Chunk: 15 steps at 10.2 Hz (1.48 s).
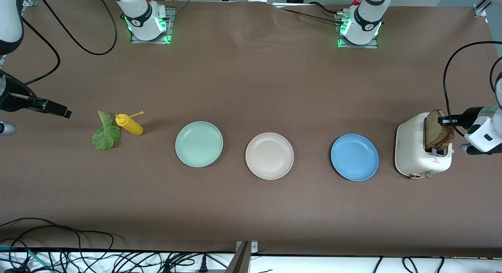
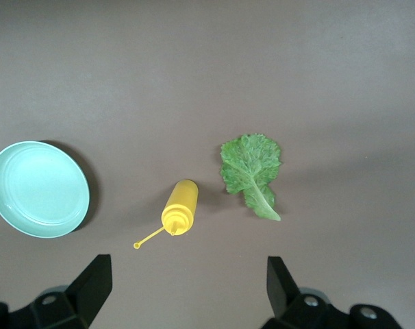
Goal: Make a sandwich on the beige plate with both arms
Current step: 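Grasp the toast slice with the left gripper and lift it out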
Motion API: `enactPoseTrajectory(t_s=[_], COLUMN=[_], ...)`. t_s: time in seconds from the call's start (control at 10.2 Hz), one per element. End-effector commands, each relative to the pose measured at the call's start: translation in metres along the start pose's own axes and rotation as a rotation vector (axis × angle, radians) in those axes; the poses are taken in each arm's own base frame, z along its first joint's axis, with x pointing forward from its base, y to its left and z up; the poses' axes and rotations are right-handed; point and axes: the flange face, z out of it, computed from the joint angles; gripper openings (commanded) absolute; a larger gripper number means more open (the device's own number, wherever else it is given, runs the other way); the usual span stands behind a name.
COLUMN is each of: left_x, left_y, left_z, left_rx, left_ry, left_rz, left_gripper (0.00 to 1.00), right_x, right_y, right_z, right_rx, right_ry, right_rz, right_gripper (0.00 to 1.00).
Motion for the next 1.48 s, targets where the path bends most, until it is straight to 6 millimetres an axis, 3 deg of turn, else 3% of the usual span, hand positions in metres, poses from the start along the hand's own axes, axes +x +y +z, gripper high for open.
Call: enactPoseTrajectory(t_s=[0.0,0.59,0.79,1.08,1.18,1.38], left_x=[-0.002,-0.039,-0.039,-0.038,-0.042,-0.038], left_y=[-0.005,0.001,0.016,0.061,0.093,0.141], left_z=[-0.007,-0.093,-0.097,-0.100,-0.107,-0.094], left_rx=[-0.001,0.000,0.004,0.015,-0.004,-0.198], left_ry=[-0.004,0.053,0.061,0.066,0.103,0.084], left_rz=[-0.003,0.000,0.026,0.093,0.139,0.180], left_gripper=[0.00,0.00,0.00,0.00,0.00,0.00], right_x=[0.000,0.001,0.001,0.001,0.001,0.001], right_y=[0.002,0.004,0.006,0.004,0.004,0.005], right_z=[-0.004,-0.004,-0.004,-0.004,-0.004,-0.004], right_rx=[-0.001,0.000,0.000,0.002,0.002,0.001], right_ry=[-0.003,-0.001,-0.001,0.002,0.002,0.002], right_rz=[0.002,0.007,0.010,0.007,0.007,0.009], right_gripper=[1.00,1.00,1.00,1.00,1.00,1.00])
